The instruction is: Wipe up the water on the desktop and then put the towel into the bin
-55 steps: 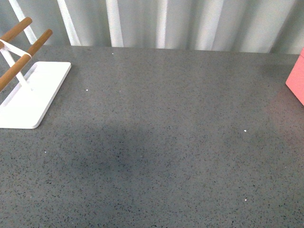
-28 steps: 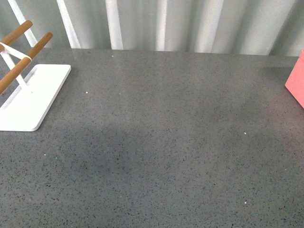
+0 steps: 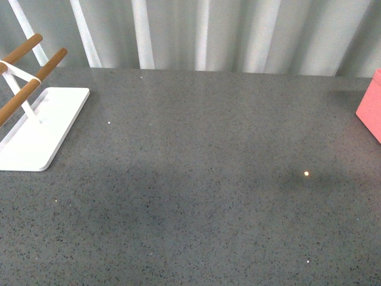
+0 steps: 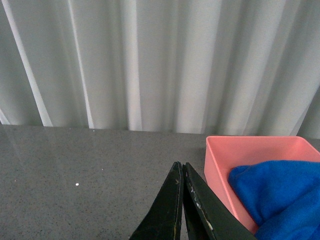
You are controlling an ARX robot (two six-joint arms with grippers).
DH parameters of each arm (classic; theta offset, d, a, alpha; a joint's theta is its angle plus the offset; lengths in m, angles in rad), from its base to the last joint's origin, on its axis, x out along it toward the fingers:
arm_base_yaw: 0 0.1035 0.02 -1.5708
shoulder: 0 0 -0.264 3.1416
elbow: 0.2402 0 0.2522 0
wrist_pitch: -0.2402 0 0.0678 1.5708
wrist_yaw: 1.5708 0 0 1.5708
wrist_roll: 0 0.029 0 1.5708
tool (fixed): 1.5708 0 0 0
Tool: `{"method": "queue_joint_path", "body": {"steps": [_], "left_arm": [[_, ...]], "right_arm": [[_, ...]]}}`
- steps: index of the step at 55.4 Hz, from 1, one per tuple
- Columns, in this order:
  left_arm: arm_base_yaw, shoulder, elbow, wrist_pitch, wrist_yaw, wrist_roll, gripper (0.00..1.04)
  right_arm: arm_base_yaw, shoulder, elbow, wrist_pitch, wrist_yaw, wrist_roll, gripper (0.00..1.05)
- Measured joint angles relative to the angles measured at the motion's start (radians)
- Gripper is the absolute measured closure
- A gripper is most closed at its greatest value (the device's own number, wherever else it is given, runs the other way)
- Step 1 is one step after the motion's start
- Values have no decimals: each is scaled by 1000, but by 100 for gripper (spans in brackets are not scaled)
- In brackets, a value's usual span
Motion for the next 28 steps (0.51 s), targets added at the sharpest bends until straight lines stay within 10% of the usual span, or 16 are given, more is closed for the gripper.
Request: {"method": "queue_joint_path", "body": {"steps": [28], "left_arm": [[0,0,0,0,0,0,7]], "right_arm": [[1,-193,-84,-109,6,7,102]]}}
